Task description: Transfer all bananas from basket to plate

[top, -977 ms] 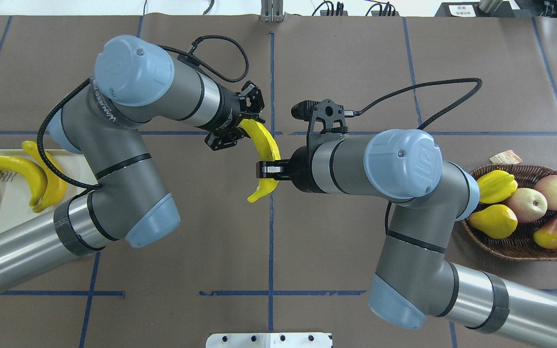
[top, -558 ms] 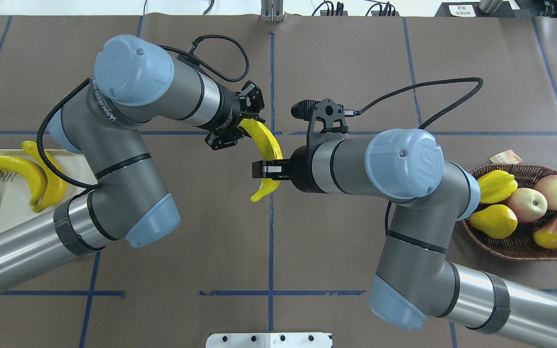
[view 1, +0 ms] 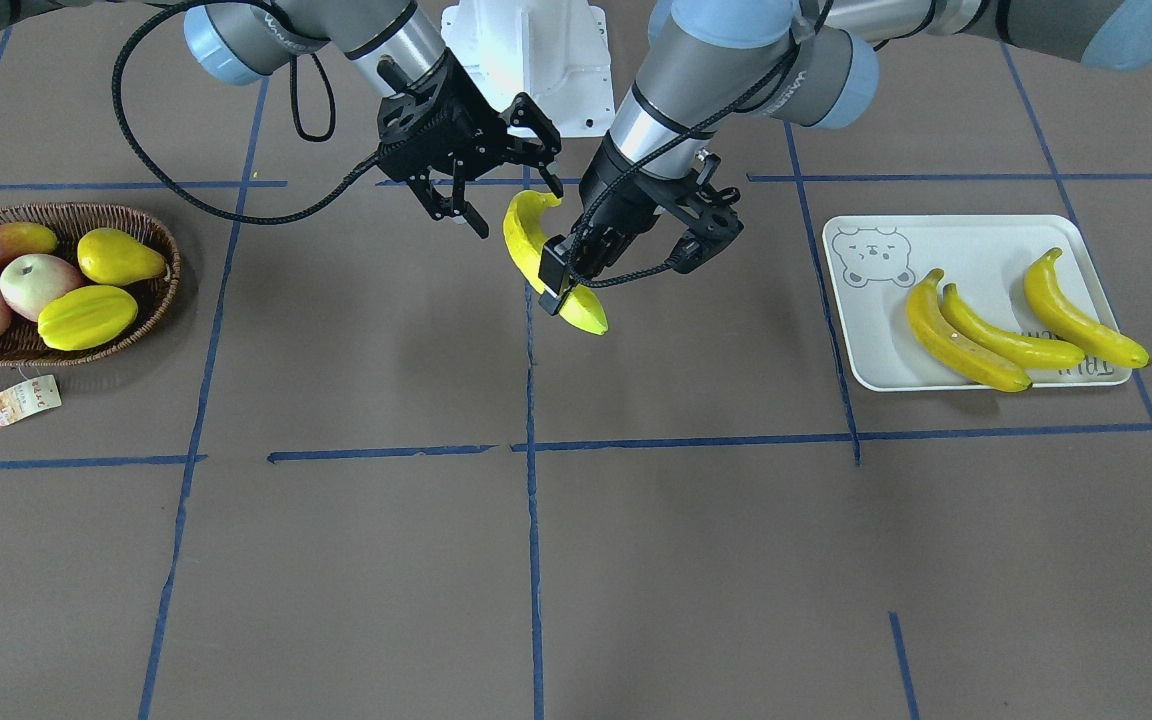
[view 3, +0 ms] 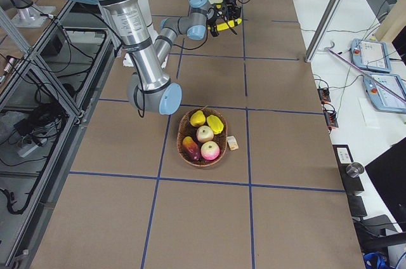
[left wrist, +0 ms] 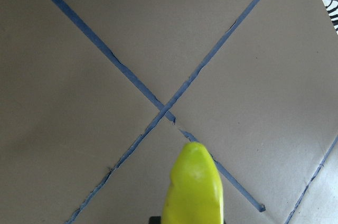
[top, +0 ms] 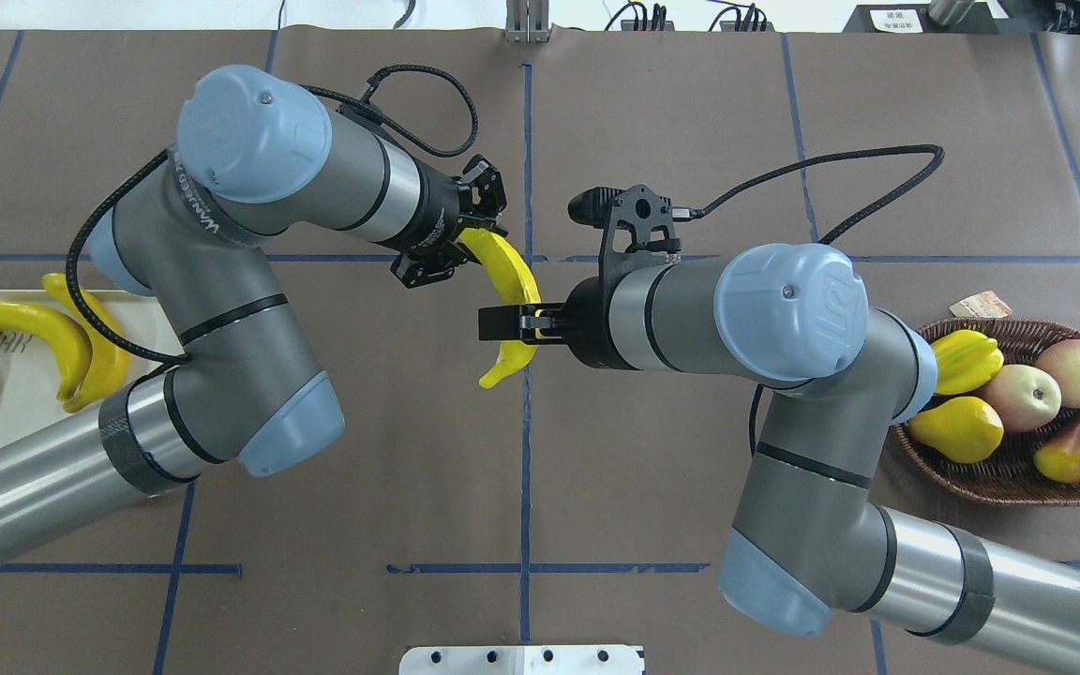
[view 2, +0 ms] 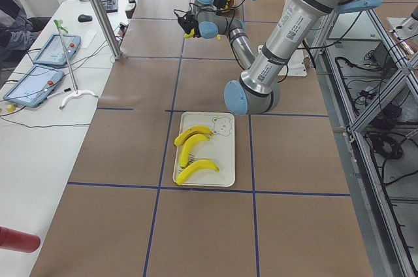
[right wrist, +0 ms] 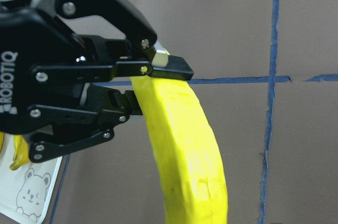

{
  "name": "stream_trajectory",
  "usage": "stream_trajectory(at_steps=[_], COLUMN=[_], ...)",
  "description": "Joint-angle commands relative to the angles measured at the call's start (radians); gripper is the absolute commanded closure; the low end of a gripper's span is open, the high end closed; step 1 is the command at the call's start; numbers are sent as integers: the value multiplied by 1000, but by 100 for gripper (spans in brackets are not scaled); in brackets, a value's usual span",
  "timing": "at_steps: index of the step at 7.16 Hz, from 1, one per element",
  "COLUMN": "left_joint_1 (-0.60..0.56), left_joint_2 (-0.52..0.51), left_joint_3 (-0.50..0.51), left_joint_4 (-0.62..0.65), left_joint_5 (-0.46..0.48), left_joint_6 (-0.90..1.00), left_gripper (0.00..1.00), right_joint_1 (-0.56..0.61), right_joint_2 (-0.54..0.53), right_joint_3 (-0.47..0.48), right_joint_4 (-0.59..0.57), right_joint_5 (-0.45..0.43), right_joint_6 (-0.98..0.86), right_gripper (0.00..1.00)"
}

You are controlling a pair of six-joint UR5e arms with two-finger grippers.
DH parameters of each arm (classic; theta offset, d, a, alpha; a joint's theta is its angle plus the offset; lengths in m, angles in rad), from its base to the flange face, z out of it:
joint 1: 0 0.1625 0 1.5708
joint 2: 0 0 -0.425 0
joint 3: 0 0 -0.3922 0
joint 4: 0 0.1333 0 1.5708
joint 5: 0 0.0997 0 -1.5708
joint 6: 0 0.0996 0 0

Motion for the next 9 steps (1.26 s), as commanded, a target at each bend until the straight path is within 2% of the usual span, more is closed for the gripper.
stream_trajectory(at_steps=[1, 2, 3, 4, 5, 7, 8, 9], left_joint_1=[-27, -61, -93, -124, -141, -143, -143, -143], left_joint_2=[63, 115, 167, 207, 250, 362, 426, 500], left_joint_3=[-5, -16, -19, -20, -52, -173, -194, -191], left_joint_4=[12, 13, 15, 18, 54, 256, 298, 286], left_joint_5=[4, 1, -2, -3, -5, -5, -6, -9], left_joint_6=[45, 102, 178, 234, 305, 454, 525, 576], left_gripper=[100, 100, 100, 100, 100, 100, 100, 100], right_joint_1=[30, 51, 90, 142, 163, 225, 260, 271], right_joint_2=[-1, -1, -7, -15, -14, -21, -29, -56], right_joint_3=[65, 81, 82, 79, 81, 82, 82, 87], right_joint_4=[-141, -203, -206, -273, -365, -514, -554, -561], right_joint_5=[12, 55, 120, 202, 221, 244, 286, 299], right_joint_6=[-3, -13, -16, -22, -83, -227, -306, -344], right_gripper=[0, 0, 0, 0, 0, 0, 0, 0])
